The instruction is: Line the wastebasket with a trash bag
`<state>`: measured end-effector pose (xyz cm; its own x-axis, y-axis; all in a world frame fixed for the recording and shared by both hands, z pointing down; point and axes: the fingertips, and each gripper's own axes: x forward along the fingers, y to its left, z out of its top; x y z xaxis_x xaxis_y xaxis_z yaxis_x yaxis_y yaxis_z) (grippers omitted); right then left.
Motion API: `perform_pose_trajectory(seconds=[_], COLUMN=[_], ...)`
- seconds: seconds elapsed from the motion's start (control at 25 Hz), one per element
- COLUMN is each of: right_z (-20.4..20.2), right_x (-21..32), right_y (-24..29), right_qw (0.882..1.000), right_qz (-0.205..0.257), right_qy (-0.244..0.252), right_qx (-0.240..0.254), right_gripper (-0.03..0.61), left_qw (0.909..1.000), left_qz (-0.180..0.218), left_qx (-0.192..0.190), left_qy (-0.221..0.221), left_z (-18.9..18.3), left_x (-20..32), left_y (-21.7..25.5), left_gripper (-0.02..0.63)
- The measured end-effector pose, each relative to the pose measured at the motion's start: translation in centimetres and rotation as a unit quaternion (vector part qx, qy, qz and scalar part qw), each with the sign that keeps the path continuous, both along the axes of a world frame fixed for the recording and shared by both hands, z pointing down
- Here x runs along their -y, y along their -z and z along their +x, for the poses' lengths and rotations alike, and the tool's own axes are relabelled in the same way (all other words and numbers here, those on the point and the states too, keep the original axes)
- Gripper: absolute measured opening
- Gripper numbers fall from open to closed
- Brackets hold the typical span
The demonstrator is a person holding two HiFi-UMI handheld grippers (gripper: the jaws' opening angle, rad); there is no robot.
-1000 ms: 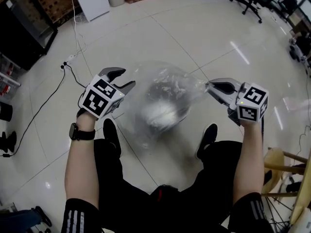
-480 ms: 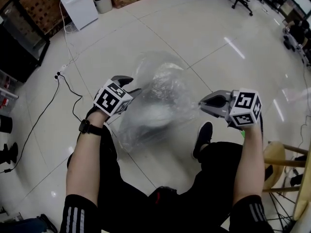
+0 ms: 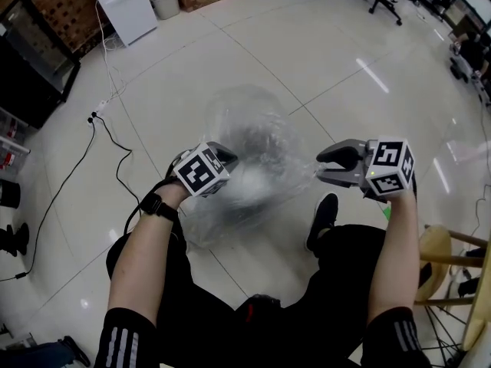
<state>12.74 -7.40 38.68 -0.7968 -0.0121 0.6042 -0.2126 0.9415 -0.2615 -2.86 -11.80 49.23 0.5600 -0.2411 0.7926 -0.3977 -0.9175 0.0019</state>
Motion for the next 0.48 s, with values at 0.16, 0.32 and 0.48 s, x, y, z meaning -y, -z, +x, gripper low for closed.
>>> perform_pose_trajectory(seconds=[0.16,0.32,0.48], right_z=[0.8,0.9,1.1], right_x=[1.2,1.1,-0.6], right_y=[1.5,0.3,-1.5], right_qw=[0.999,0.999,0.998], right_qz=[-0.013,-0.029,-0.059], right_qy=[-0.017,-0.011,0.025], right_qx=[0.039,0.019,-0.006], right_gripper=[0.186,0.185,0.184], left_qw=[0.9991,0.9986,0.9887], left_qz=[-0.027,0.019,0.125], left_qx=[0.009,0.038,0.083], left_qy=[-0.031,-0.031,0.000], left_z=[0.3,-0.7,-3.3], left_x=[-1.8,-0.7,3.0], left_y=[-1.4,-1.1,1.3], left_gripper=[-0.008,0.018,0.272])
